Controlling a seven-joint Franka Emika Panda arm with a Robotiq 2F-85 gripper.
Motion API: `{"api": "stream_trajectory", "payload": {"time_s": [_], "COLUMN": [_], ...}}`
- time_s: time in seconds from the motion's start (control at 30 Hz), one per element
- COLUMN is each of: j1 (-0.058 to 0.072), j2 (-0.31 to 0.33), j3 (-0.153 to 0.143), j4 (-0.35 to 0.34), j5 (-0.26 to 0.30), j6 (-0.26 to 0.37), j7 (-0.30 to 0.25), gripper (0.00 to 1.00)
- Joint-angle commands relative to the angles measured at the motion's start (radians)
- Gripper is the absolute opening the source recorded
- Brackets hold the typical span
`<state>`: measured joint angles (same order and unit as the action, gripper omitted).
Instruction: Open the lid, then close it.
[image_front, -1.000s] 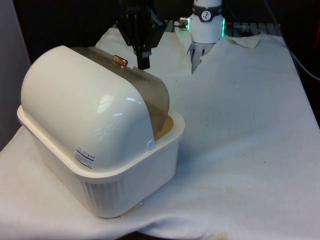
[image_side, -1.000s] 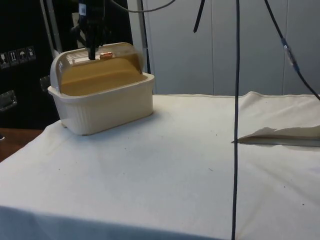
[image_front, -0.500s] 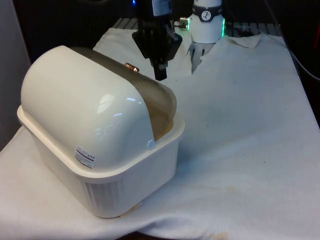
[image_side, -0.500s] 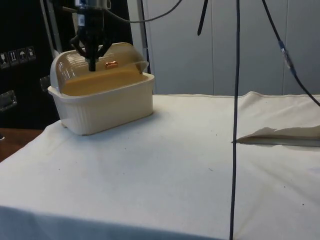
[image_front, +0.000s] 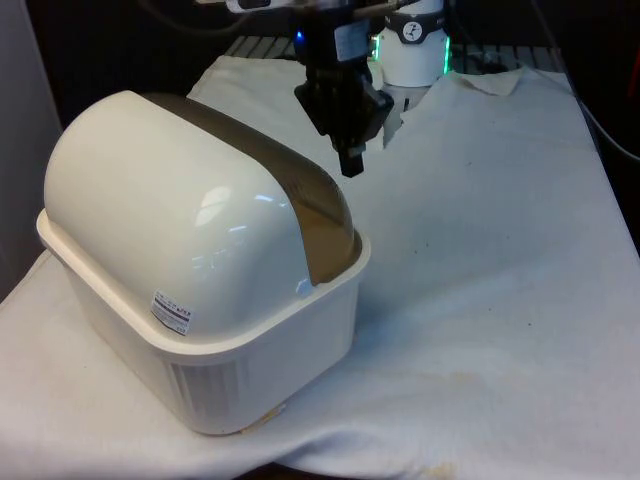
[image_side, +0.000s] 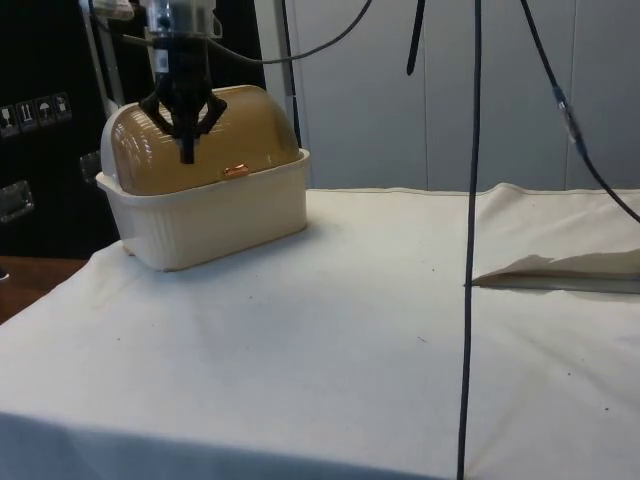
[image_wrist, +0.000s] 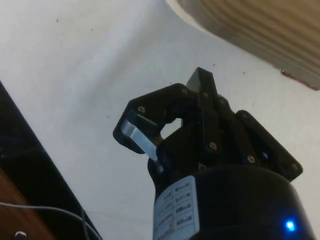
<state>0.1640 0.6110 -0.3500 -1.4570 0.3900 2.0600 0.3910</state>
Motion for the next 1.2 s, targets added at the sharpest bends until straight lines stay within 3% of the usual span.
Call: {"api": "stream_trajectory", "payload": {"time_s": [0.0,0.13,0.17,0.2,0.27,0.43,0.47,0.5,0.57,0.77,0.97,1.1,1.17], "j1": [0.011,0.024,0.012,0.026,0.034,0.043,0.043,0.035,0.044,0.037,0.042,0.037,0.042], "j2": [-0.028,-0.055,-0.028,-0.061,-0.083,-0.128,-0.135,-0.114,-0.148,-0.174,-0.22,-0.223,-0.245], "j3": [-0.002,-0.003,0.002,-0.003,-0.002,0.007,0.009,0.014,0.013,0.023,0.026,0.029,0.029], "j4": [-0.036,-0.067,-0.034,-0.073,-0.093,-0.134,-0.141,-0.115,-0.154,-0.193,-0.254,-0.258,-0.288], "j5": [-0.003,-0.013,-0.005,-0.016,-0.031,-0.063,-0.069,-0.063,-0.08,-0.098,-0.128,-0.134,-0.153], "j6": [0.005,-0.006,-0.01,-0.009,-0.017,-0.03,-0.03,-0.039,-0.031,-0.037,-0.024,-0.037,-0.026], "j7": [0.006,0.012,0.005,0.014,0.021,0.034,0.034,0.031,0.034,0.017,-0.002,-0.006,-0.012], "gripper": [0.0,0.0,0.0,0.0,0.0,0.0,0.0,0.0,0.0,0.0,0.0,0.0,0.0]}}
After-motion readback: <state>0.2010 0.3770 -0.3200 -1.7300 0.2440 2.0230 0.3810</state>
